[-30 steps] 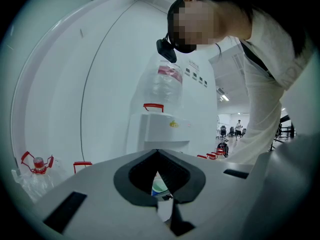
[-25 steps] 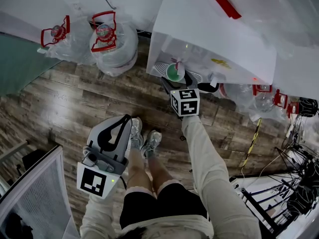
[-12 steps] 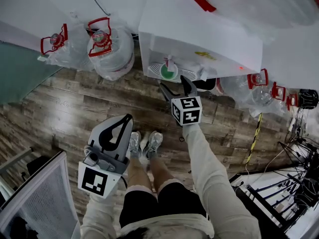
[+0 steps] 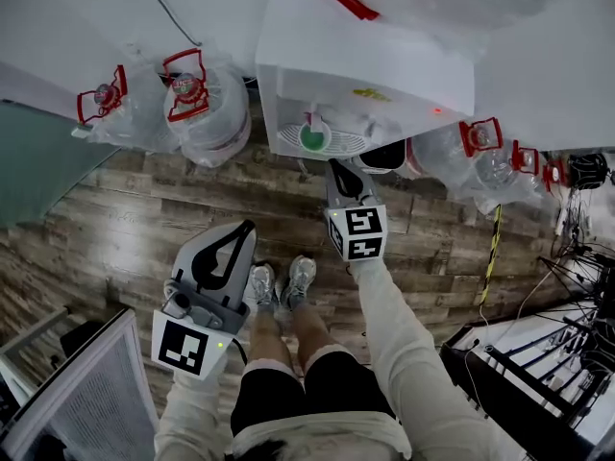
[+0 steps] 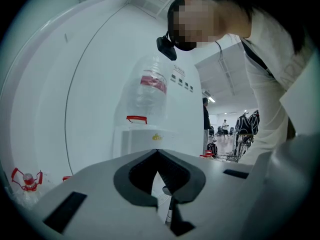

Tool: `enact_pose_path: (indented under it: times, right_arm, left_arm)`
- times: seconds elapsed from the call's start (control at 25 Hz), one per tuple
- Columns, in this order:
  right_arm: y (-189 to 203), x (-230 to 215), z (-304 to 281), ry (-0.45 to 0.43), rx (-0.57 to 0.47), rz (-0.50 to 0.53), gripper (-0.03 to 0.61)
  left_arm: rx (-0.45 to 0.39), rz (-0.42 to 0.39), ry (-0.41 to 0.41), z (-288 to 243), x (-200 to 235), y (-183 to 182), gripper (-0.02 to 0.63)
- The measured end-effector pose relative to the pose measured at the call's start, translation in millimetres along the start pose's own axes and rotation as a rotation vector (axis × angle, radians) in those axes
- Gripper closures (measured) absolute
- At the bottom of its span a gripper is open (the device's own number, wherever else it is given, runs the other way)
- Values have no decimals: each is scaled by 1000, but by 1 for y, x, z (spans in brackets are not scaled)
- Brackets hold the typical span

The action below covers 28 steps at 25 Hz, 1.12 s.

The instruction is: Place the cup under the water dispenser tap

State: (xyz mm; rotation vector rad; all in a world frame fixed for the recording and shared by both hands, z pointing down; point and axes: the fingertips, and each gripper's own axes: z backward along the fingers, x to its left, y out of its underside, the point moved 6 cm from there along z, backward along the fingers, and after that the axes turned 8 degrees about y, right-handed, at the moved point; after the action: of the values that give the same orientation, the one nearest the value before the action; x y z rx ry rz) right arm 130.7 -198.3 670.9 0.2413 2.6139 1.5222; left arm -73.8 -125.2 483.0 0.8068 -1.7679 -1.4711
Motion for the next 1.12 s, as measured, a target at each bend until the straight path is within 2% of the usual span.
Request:
enact_pose_path:
  times: [0.48,1.12]
  right_arm:
    - [-42,16,85,50,-89,-34,569]
    - [-111,23,210,120,-182,-63,569]
  left_arm:
    - [12,-21,61,21,-16,-31,609]
    - [-30,-80,111,45,-50,-109,609]
